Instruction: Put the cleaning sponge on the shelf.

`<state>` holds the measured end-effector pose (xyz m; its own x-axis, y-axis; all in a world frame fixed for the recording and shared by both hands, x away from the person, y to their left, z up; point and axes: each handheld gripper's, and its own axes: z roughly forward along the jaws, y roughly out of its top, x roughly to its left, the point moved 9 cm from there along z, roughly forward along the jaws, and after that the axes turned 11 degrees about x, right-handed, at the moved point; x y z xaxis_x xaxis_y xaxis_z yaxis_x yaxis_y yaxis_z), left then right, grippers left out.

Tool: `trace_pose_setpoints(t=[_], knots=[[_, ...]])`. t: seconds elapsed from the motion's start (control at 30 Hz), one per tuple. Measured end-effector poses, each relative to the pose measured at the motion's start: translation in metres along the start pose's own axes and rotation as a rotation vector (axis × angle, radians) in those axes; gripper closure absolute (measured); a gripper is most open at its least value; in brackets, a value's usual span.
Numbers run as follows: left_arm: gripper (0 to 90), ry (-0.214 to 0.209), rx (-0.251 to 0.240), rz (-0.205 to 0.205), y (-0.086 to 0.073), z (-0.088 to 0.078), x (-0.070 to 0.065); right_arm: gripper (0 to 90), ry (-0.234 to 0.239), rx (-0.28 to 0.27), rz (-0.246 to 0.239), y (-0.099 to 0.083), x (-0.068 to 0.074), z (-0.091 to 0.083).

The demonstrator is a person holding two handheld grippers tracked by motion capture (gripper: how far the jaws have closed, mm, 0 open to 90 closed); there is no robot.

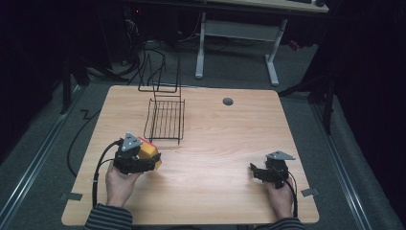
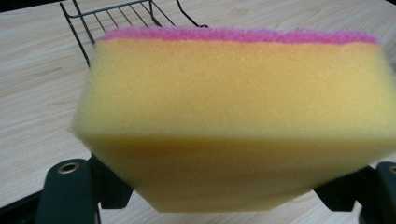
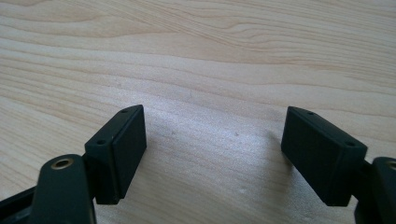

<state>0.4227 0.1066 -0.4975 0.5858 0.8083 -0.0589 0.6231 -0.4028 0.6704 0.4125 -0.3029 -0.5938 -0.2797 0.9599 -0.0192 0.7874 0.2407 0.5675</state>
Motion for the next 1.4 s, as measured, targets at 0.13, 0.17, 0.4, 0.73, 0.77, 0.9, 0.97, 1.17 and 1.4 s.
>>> trace_pose_setpoints(t=[0.13, 0.17, 0.4, 0.73, 0.77, 0.9, 0.97, 1.17, 1.4], knots=[[23.6, -0.010, -0.009, 0.010, 0.009, -0.003, -0.002, 22.3, -0.001, 0.000, 0.000, 0.000, 0.000, 0.000], [23.5, -0.017, -0.015, 0.007, 0.011, -0.003, -0.002, 22.3, -0.001, 0.000, 0.000, 0.000, 0.000, 0.000], [23.5, -0.020, -0.025, 0.027, 0.024, -0.005, -0.005, 22.3, -0.001, 0.000, 0.000, 0.000, 0.000, 0.000], [23.6, -0.023, -0.037, 0.046, 0.042, -0.007, -0.006, 22.2, 0.000, 0.002, 0.003, 0.000, 0.000, 0.000], [23.6, -0.023, -0.037, 0.047, 0.044, -0.007, -0.006, 22.3, 0.000, 0.001, 0.001, 0.000, 0.000, 0.000], [23.6, -0.022, -0.041, 0.054, 0.051, -0.009, -0.006, 22.3, 0.000, 0.000, 0.000, 0.000, 0.000, 0.000], [23.6, -0.022, -0.040, 0.057, 0.055, -0.009, -0.005, 22.2, 0.000, 0.002, 0.003, 0.000, 0.000, 0.000], [23.6, -0.020, -0.040, 0.061, 0.064, -0.007, -0.005, 22.2, -0.001, 0.000, 0.000, 0.000, 0.000, 0.000], [23.6, -0.018, -0.038, 0.057, 0.071, 0.000, -0.003, 22.2, 0.000, 0.001, 0.002, 0.000, 0.000, 0.000]])
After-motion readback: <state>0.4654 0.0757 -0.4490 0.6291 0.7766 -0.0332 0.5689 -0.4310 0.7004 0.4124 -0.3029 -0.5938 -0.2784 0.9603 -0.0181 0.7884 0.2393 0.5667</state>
